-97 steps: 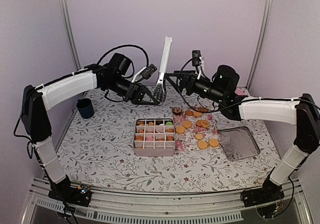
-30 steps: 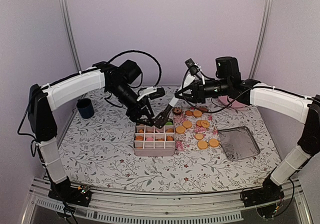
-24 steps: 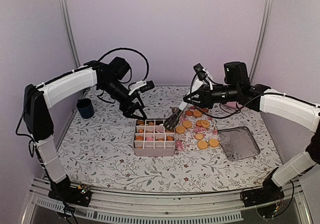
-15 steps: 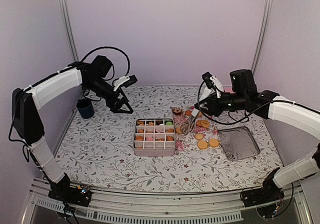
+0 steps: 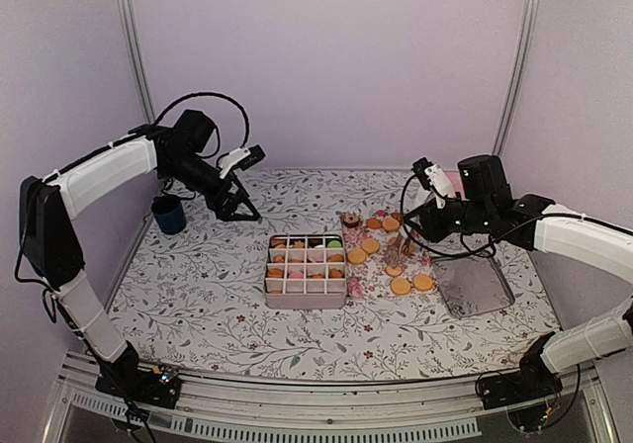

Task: Pack the cookies
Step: Pick up the fake cookies from the plate.

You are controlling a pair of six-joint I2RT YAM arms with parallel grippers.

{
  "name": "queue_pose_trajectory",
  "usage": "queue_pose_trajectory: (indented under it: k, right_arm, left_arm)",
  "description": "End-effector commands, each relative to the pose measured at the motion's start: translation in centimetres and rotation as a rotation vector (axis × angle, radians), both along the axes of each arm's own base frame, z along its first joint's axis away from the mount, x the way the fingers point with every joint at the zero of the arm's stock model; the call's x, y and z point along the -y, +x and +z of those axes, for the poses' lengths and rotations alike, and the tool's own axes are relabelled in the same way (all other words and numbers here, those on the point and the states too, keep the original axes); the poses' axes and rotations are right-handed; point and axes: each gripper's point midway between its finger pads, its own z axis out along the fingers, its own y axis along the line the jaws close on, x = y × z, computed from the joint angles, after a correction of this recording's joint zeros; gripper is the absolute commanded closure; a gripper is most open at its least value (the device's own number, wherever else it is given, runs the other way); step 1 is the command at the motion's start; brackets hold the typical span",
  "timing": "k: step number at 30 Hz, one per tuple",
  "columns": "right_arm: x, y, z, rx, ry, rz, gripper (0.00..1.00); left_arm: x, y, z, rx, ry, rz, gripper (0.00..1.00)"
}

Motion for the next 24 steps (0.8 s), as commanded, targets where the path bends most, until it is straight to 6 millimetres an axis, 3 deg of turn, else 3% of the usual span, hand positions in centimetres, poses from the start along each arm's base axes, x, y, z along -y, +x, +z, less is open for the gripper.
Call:
queue_pose_trajectory:
  k: [1,10,19,24]
  right_arm:
    - [0.5,1.1,1.3,0.063,0.075,-0.075,0.67]
    - [0.5,1.1,0.2,0.065,0.135,-0.103,0.67]
    - [1.4,1.2,-2.2,0.057,0.092,-0.151,0.64]
    - [1.1,0.8,-2.4,0.068,0.083,-0.144,0.63]
  left_arm:
    - [-0.7,0.6,0.9,0.029,-0.018,0.03,0.04]
    - [-0.9,0.8,0.8,0.028,-0.018,0.037,0.03]
    - [-1.0,1.0,1.0,0.036,-0.018,0.04,0.02]
    - [-1.0,1.0,1.0,0.033,-0.018,0.042,0.02]
